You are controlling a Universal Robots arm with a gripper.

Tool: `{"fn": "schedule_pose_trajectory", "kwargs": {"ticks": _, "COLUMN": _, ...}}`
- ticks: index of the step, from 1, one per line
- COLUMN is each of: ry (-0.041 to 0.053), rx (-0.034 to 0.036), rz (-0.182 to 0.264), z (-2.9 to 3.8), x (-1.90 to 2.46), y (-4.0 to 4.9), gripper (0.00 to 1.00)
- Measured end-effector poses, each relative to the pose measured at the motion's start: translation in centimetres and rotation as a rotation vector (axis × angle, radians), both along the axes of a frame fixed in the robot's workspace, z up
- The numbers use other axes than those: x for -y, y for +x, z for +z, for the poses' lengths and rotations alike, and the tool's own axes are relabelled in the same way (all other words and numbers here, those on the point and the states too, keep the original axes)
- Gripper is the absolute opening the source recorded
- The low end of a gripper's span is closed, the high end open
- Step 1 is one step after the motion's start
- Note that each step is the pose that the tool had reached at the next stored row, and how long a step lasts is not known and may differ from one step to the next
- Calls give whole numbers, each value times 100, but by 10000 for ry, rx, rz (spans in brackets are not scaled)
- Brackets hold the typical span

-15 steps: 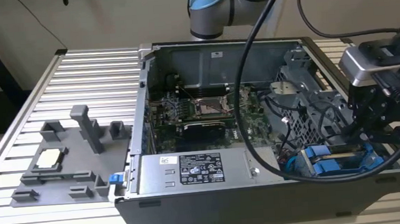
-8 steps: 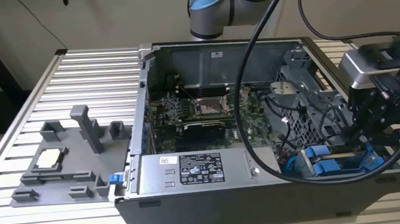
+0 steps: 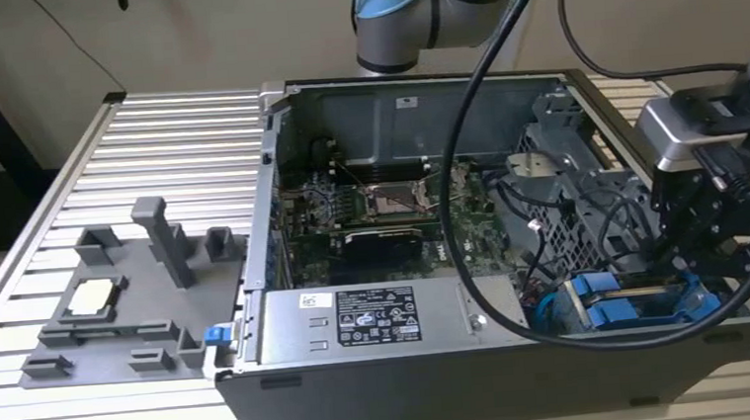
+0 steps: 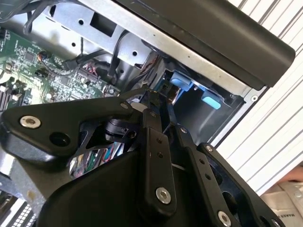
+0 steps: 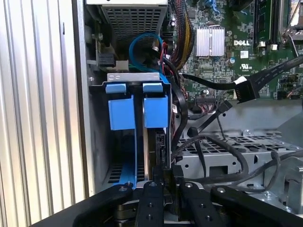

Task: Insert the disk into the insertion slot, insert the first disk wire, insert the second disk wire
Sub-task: 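Insert the first disk wire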

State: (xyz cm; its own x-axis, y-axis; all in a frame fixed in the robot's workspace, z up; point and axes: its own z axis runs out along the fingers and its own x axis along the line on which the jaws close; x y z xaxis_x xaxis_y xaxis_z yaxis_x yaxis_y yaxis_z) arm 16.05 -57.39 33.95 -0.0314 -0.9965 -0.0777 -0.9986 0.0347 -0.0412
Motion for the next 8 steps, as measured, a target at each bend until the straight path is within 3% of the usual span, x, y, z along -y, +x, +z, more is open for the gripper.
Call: {"fn": "schedule_pose_trajectory", "kwargs": {"ticks": 8, "ry": -4, "rx": 0, "rz": 0, "z": -58, "x": 0, "y": 7, "gripper": 19}}
